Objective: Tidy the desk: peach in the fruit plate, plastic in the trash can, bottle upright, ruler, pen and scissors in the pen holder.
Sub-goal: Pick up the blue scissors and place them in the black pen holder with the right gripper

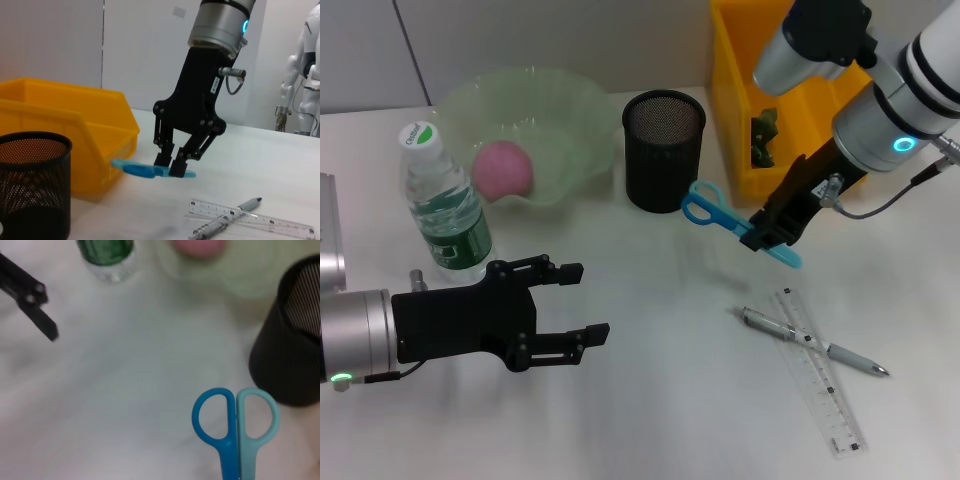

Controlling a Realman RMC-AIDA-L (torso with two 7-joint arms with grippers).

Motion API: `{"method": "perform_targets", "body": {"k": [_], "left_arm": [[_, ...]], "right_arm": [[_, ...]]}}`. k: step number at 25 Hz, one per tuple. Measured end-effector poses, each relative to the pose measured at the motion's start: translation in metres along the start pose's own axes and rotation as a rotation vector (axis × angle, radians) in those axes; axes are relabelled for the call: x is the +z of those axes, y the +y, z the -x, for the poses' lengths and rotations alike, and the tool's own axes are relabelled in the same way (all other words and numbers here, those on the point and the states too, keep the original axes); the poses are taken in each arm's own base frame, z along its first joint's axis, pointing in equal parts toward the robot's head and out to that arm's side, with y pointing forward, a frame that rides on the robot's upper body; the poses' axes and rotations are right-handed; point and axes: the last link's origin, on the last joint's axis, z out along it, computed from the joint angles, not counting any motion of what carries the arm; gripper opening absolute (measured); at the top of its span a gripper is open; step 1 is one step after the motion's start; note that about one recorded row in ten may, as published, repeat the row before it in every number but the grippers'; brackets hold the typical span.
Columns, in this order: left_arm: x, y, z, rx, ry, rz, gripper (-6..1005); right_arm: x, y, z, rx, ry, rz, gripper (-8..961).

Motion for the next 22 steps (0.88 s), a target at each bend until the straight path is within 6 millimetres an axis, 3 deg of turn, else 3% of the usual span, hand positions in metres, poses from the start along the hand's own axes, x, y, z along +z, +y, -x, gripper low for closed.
{"method": "perform_targets", "body": {"k": [9, 22], "left_arm": [[0.0, -0.003, 0.0, -0.002, -0.004, -0.017, 780], [-0.001, -0.004, 0.0, -0.011, 0.001, -0.026, 780]], "right_arm": [[-0.01, 0.005, -0.007, -0.04, -0.202, 0.05, 201], [-0.024, -0.005, -0.023, -0.025, -0.686, 0.014, 201]]}}
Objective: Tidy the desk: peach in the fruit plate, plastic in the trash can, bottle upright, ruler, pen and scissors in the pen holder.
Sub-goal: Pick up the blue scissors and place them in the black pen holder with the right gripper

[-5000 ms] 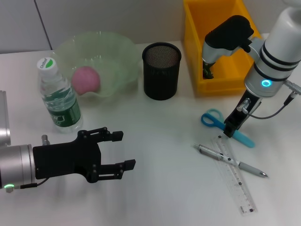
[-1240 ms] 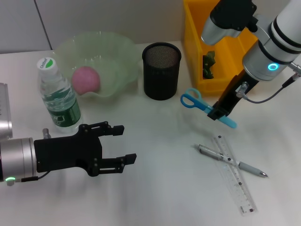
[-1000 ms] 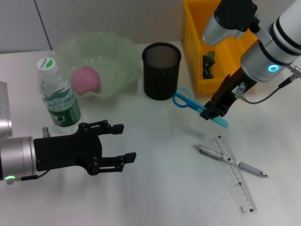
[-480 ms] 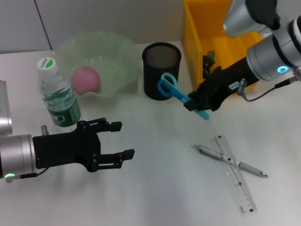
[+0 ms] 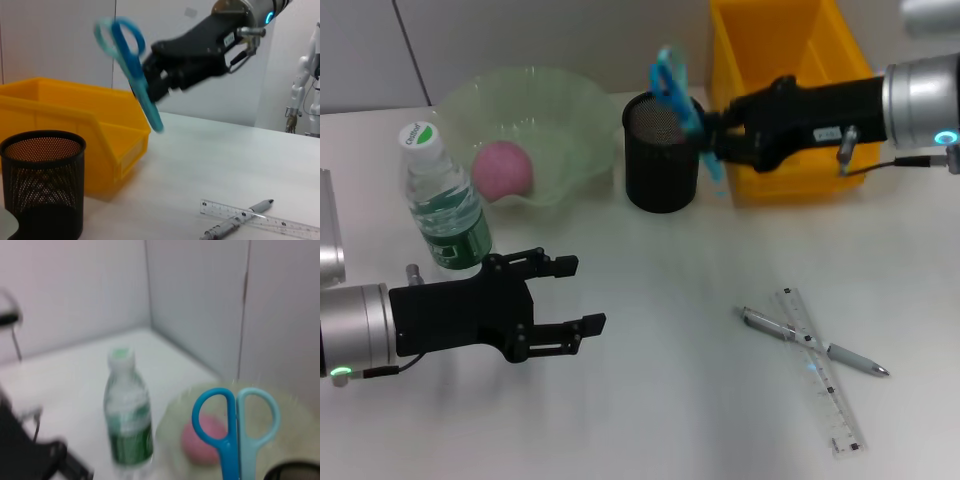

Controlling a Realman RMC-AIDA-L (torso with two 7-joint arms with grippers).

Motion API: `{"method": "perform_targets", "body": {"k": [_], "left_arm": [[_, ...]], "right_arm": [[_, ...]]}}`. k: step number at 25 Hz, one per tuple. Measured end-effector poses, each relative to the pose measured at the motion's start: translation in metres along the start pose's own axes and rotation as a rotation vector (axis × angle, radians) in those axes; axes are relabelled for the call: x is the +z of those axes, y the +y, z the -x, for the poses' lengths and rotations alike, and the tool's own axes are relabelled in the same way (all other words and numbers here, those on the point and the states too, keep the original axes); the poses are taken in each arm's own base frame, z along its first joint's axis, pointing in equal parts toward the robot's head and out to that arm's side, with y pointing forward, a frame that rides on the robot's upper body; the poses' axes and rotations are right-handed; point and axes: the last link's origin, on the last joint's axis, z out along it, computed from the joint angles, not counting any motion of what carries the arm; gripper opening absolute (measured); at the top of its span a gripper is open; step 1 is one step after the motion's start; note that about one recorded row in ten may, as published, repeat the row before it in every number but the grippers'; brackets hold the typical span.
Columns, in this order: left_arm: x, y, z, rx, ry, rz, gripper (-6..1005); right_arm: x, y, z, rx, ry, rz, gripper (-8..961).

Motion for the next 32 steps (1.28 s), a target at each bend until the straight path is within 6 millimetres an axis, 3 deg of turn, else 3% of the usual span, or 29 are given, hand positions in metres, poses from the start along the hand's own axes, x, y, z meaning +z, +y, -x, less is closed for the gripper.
{"method": "perform_targets", "body": {"k": [9, 23, 32], "left_arm": [[0.003, 0.0, -0.001, 0.003, 0.003, -0.004, 779], [0.005, -0.002, 0.0, 0.016, 0.002, -0.018, 779], [0.005, -0.001, 0.002, 0.017, -0.003, -0.015, 778]], "right_arm": [[-0.001, -0.023, -0.01, 0.072, -0.299, -0.126, 206], [0.042, -0.036, -0.023, 0.14, -0.286, -0.232, 213], [0.054, -0.03, -0.038, 0.172, -0.251, -0.233, 217]]}}
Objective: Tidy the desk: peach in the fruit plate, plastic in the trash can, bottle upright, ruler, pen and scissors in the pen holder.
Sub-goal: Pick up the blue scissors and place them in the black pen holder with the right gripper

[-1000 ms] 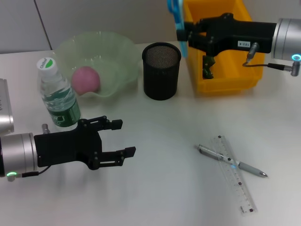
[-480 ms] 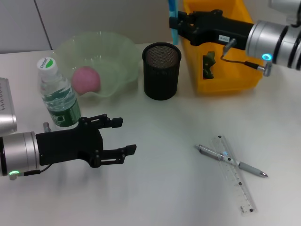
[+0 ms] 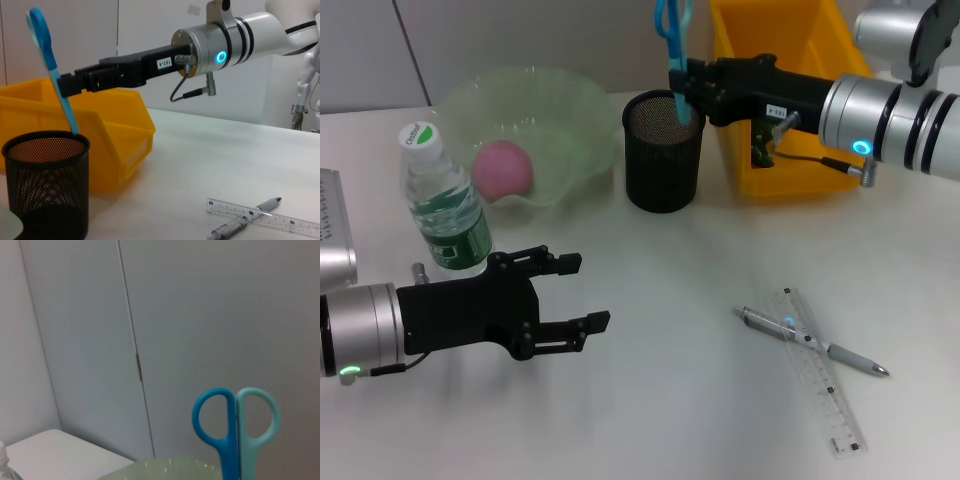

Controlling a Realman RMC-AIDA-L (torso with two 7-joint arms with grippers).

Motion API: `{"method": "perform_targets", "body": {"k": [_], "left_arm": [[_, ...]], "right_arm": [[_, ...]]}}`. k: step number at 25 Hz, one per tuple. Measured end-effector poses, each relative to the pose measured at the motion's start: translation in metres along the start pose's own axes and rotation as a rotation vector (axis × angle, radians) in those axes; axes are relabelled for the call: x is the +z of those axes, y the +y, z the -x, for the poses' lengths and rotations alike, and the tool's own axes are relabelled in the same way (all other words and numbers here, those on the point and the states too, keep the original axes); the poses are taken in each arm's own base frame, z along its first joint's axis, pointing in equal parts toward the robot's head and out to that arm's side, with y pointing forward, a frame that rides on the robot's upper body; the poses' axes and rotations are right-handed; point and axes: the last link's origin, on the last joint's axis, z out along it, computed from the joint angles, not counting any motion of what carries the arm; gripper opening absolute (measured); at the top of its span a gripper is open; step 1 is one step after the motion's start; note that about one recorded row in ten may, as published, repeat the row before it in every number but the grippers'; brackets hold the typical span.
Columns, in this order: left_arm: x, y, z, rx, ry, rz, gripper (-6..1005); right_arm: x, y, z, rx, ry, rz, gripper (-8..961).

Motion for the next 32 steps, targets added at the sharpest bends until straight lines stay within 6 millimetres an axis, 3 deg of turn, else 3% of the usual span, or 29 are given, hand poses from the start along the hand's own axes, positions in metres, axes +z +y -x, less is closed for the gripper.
{"method": "perform_targets", "body": {"k": [9, 32], "left_arm": [[-0.001, 0.001, 0.001, 0.005, -0.001, 0.002, 778], [-0.002, 0.0, 0.0, 0.009, 0.004, -0.001, 777]], "right_arm": [[0.005, 0.003, -0.011, 0.012, 0.024, -0.015, 222], [0.019, 0.007, -0.016, -0.006, 0.08, -0.02, 233]]}}
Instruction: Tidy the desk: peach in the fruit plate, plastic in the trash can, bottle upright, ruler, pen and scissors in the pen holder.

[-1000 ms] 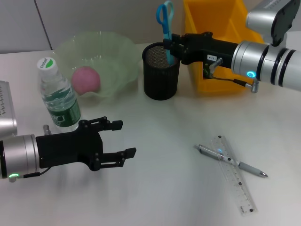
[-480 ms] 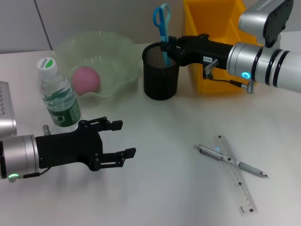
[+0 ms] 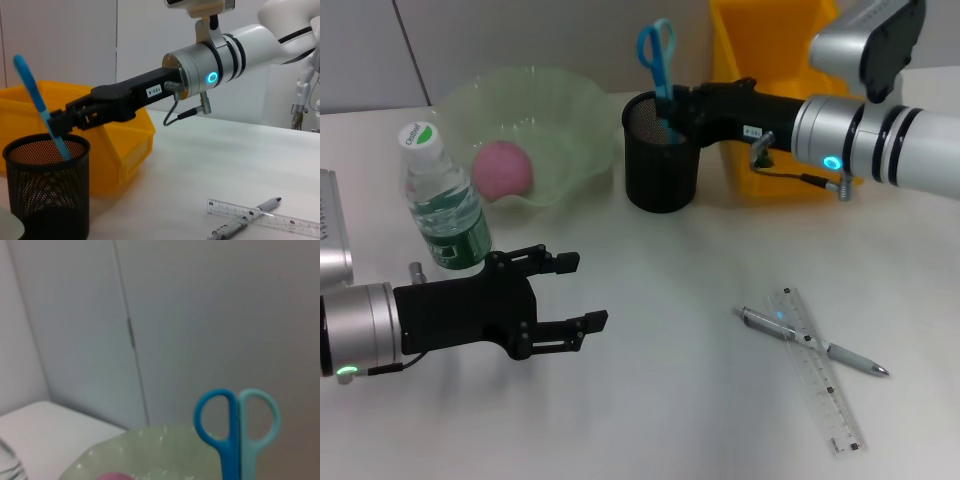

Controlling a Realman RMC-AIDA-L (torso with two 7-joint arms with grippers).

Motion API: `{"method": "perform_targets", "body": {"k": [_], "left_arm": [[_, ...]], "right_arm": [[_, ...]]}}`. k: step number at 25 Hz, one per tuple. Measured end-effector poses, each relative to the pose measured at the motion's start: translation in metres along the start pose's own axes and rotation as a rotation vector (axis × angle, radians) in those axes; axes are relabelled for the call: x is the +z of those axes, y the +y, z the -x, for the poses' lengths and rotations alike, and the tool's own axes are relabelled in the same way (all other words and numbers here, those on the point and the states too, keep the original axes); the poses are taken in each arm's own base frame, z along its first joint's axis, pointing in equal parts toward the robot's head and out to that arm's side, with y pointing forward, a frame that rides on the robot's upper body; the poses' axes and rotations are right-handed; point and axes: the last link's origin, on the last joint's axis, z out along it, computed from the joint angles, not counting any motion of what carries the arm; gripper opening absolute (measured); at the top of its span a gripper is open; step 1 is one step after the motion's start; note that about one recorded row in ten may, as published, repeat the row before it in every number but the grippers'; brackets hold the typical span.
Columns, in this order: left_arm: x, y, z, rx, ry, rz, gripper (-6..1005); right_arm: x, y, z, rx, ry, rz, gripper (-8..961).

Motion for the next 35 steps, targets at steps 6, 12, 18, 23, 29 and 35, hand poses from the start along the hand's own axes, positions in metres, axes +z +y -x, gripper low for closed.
{"method": "perform_targets", "body": {"k": [6, 12, 18, 23, 29, 35], "left_arm": [[0.0, -0.001, -0.001, 0.005, 0.0, -0.001, 777], [0.0, -0.002, -0.002, 0.01, -0.002, -0.002, 776], [0.0, -0.002, -0.003, 0.01, 0.001, -0.002, 776], [0.0, -0.001, -0.002, 0.007, 0.001, -0.003, 776], [-0.001, -0.001, -0.001, 0.001, 0.002, -0.006, 776], [-0.001, -0.001, -0.002, -0.006, 0.016, -0.012, 775]], "right_arm": [[0.002, 0.0, 0.0, -0.015, 0.019, -0.008, 372], [0.002, -0.001, 0.002, -0.013, 0.01, -0.007, 536], [-0.001, -0.004, 0.007, 0.001, -0.017, -0.019, 646], [-0.003, -0.005, 0.01, 0.003, -0.033, -0.019, 724], [-0.004, -0.006, 0.012, 0.001, -0.044, -0.021, 754], [-0.012, -0.007, 0.021, 0.037, -0.105, -0.002, 755]]}}
